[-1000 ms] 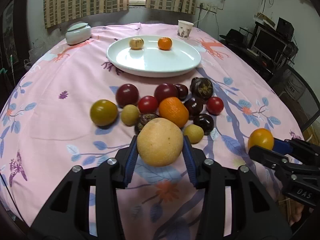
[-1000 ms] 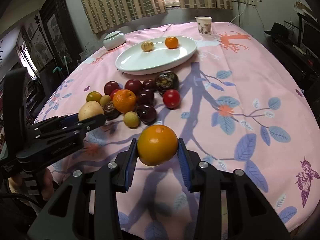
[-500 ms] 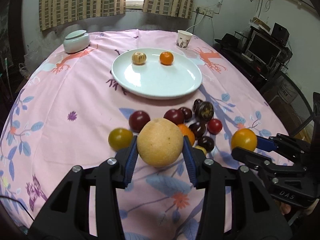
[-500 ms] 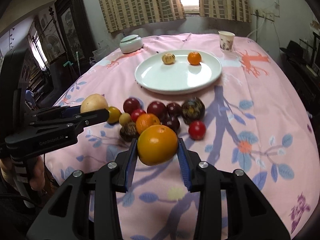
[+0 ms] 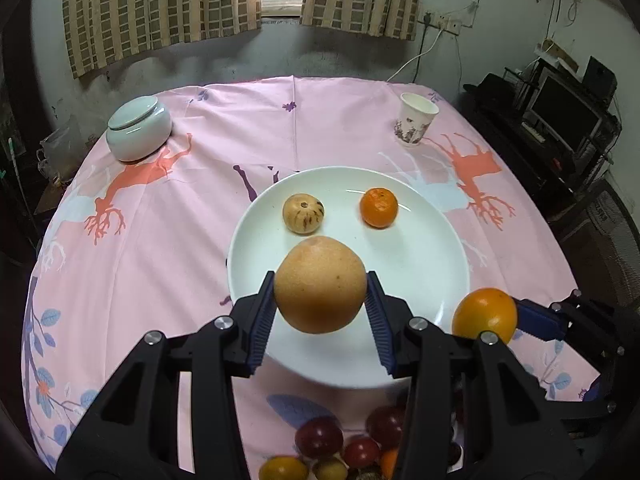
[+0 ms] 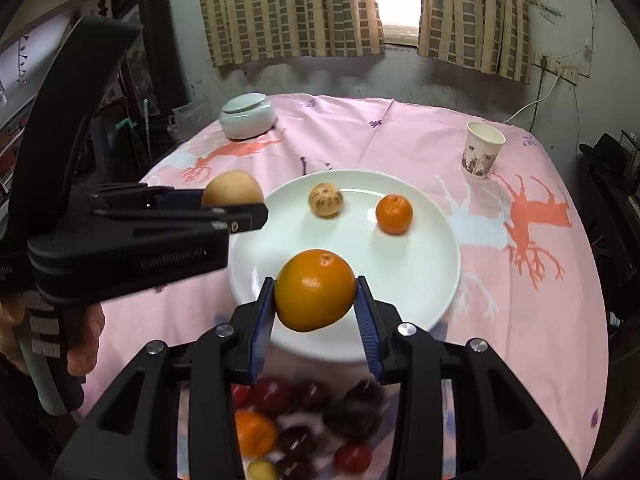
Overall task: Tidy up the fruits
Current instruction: 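Place the pear on the plate with the left tool while the right tool places the orange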
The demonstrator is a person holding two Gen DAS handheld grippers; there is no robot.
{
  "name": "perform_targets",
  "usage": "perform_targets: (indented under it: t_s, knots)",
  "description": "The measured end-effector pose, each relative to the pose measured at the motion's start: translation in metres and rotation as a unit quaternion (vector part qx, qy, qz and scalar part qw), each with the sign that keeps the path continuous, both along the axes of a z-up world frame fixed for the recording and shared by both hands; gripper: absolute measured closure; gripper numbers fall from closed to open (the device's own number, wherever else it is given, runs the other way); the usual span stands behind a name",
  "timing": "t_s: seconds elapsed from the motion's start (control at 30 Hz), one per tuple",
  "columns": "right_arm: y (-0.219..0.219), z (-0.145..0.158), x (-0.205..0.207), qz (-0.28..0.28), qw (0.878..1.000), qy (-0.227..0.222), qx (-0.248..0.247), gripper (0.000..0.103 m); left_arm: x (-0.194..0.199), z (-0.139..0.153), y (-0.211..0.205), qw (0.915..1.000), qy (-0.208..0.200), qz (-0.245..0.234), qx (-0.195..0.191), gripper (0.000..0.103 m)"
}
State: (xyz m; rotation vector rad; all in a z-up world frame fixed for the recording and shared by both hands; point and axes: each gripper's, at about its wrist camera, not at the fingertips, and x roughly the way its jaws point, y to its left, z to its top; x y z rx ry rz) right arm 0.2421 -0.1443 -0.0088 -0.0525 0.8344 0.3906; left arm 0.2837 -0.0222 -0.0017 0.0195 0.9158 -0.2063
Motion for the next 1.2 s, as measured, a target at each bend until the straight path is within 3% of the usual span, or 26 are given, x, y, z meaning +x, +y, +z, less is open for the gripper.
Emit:
perform_targets:
  t_s: [0.27,0.47,0.67,0.77,0.8,0.9,0.93,0.97,1.03,1.07,1.2]
  knots:
    - [0.003,-0.058,0.105,0.0,0.996,0.089,0.005,0.063,0.094,-0.06,0.011,0.9943,0.093,0.045,-0.026,0.058]
    - [0.026,-0.082,0.128,0.026,0.995,0.097,-0.021,0.063,0.107,-0.08,0.009,0.9937,0.103,0.037,-0.026,0.058]
    - [0.027,-0.092,0.139,0.026,0.994,0.103,-0.033,0.063,0.112,-0.08,0.006,0.9952,0.091,0.033,-0.016,0.056]
    - [0.031,-0.09,0.138,0.022,0.993,0.095,-0.058,0.063,0.109,-0.069,0.007,0.9965,0.073,0.039,-0.011,0.027]
    - [0.032,-0.089,0.136,0.02,0.993,0.092,-0.073,0.063,0.107,-0.064,0.009,0.9969,0.065,0.042,-0.01,0.022]
    - [0.034,-0.082,0.128,0.016,0.992,0.077,-0.1,0.061,0.096,-0.046,0.014,0.9975,0.053,0.041,-0.023,0.022]
    - [0.034,-0.075,0.123,0.018,0.993,0.069,-0.094,0.059,0.091,-0.039,0.016,0.9977,0.047,0.041,-0.027,0.021]
    - [0.032,-0.066,0.118,0.021,0.995,0.051,-0.082,0.04,0.084,-0.032,0.018,0.998,0.038,0.041,-0.03,0.02]
    - [0.031,-0.048,0.108,0.012,0.997,-0.008,-0.077,0.015,0.068,-0.015,0.02,0.9984,0.018,0.044,-0.03,0.017]
    - [0.031,-0.039,0.101,0.002,0.996,-0.036,-0.086,0.009,0.056,-0.005,0.023,0.9985,0.007,0.045,-0.032,0.017]
    - [0.024,-0.004,0.069,-0.01,0.994,-0.074,-0.079,0.008,0.0,0.027,0.034,0.9975,-0.034,0.047,-0.041,0.011]
